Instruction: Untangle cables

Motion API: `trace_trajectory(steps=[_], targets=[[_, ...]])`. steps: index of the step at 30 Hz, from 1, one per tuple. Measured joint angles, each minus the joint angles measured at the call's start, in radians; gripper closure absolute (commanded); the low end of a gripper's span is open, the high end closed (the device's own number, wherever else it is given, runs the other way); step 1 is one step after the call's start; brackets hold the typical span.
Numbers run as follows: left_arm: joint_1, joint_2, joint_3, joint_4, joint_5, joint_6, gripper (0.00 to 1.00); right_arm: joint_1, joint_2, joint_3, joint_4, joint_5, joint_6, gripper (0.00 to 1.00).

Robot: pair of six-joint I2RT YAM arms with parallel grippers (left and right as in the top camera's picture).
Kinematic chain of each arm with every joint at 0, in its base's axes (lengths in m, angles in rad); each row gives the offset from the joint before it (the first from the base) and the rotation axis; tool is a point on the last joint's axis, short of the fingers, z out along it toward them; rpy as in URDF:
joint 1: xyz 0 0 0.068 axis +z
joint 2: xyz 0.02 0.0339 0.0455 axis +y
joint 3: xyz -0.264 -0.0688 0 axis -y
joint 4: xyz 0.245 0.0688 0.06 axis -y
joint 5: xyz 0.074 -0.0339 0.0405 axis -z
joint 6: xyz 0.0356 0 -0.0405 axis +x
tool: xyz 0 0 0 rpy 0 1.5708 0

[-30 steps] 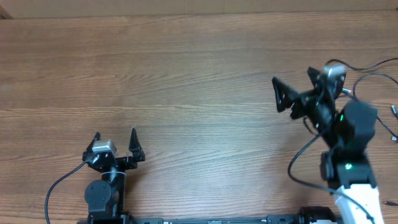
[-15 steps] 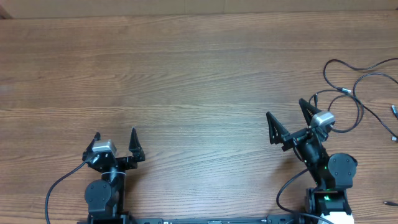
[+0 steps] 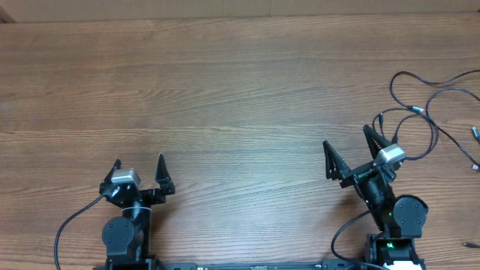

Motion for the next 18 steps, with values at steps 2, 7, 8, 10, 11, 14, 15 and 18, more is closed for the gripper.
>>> trace_trajectory(steps=[2, 7, 8, 10, 11, 14, 15, 18], targets=[[0.0, 0.0, 0.0, 0.0, 0.0, 0.0, 0.0, 0.0, -0.003, 0.0, -0.01, 0.002, 0.001, 0.0], [0.0, 0.0, 0.0, 0.0, 0.0, 0.0, 0.0, 0.0, -0.045, -0.002, -0.174, 0.026, 0.0, 0.0], [0.0, 0.0, 0.0, 0.0, 0.0, 0.0, 0.0, 0.0, -0.06, -0.002, -0.216, 0.032, 0.001, 0.0], [0.0, 0.0, 0.0, 0.0, 0.0, 0.0, 0.01, 0.0, -0.099, -0.002, -0.3, 0.049, 0.0, 0.0], [0.0, 0.0, 0.0, 0.0, 0.0, 0.0, 0.01, 0.0, -0.123, -0.002, -0.344, 0.058, 0.0, 0.0], [0.0, 0.0, 0.0, 0.0, 0.0, 0.0, 0.0, 0.0, -0.214, -0.002, -0.47, 0.08, -0.006, 0.0], [0.0, 0.0, 0.0, 0.0, 0.0, 0.0, 0.0, 0.0, -0.251, -0.002, -0.504, 0.082, -0.019, 0.0], [0.0, 0.0, 0.0, 0.0, 0.0, 0.0, 0.0, 0.0, -0.346, -0.002, -0.583, 0.067, -0.078, 0.0]])
